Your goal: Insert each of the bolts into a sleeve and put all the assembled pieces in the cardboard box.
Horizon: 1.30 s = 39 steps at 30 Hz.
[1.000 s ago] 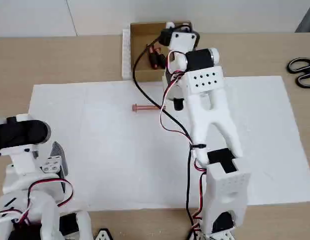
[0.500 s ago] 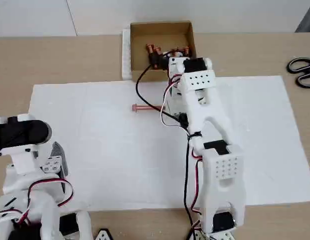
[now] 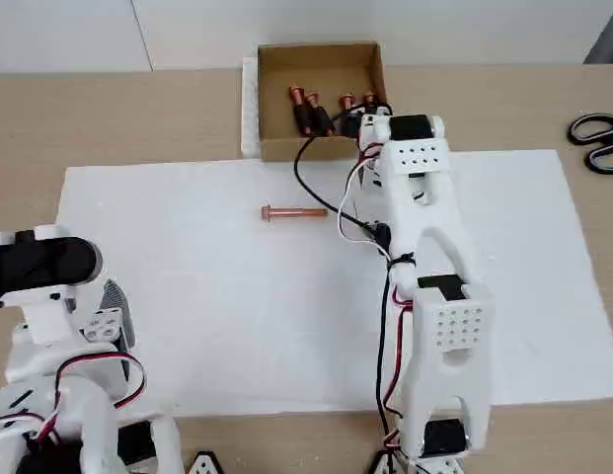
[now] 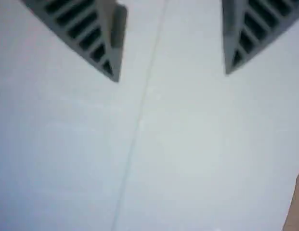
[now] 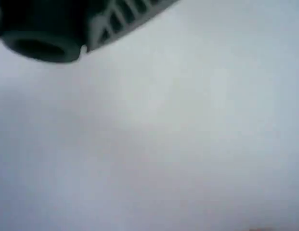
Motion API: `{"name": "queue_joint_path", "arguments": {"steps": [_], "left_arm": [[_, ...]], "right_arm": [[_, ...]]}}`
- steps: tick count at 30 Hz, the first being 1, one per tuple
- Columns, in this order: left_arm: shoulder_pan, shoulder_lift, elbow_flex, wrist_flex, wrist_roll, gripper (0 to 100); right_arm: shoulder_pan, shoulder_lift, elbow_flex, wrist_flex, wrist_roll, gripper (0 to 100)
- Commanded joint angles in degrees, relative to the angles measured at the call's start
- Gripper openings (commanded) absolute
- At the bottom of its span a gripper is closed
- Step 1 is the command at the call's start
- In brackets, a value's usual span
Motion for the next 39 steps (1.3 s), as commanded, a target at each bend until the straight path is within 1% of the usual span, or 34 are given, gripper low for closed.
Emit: {"name": "queue_joint_path", "arguments": {"steps": [1, 8, 14, 22, 31, 35, 39], "left_arm": [[0.09, 0.09, -0.13, -1.58, -0.44, 14], [0.09, 0.09, -0.13, -1.58, -0.44, 14], [0.09, 0.09, -0.13, -1.58, -0.44, 14], [0.09, 0.09, -0.13, -1.58, -0.53, 14], [0.09, 0.09, -0.13, -1.58, -0.53, 14], [0.09, 0.09, -0.13, -1.58, -0.53, 14], [0.09, 0.09, -0.13, -1.58, -0.53, 14]], "right_arm": [[0.31, -0.57, -0.18, 0.92, 0.35, 9.4], [0.22, 1.89, -0.18, 1.01, 0.44, 9.5], [0.40, 6.81, -0.18, 1.01, 0.44, 19.1], [0.40, 6.46, -0.26, 1.19, 0.53, 19.1], [0.40, 0.84, 0.44, 1.98, 0.62, 18.8], [0.57, -0.13, 1.76, 1.98, 0.88, 15.7], [0.57, -5.05, 3.25, 1.98, 0.88, 15.7]]}}
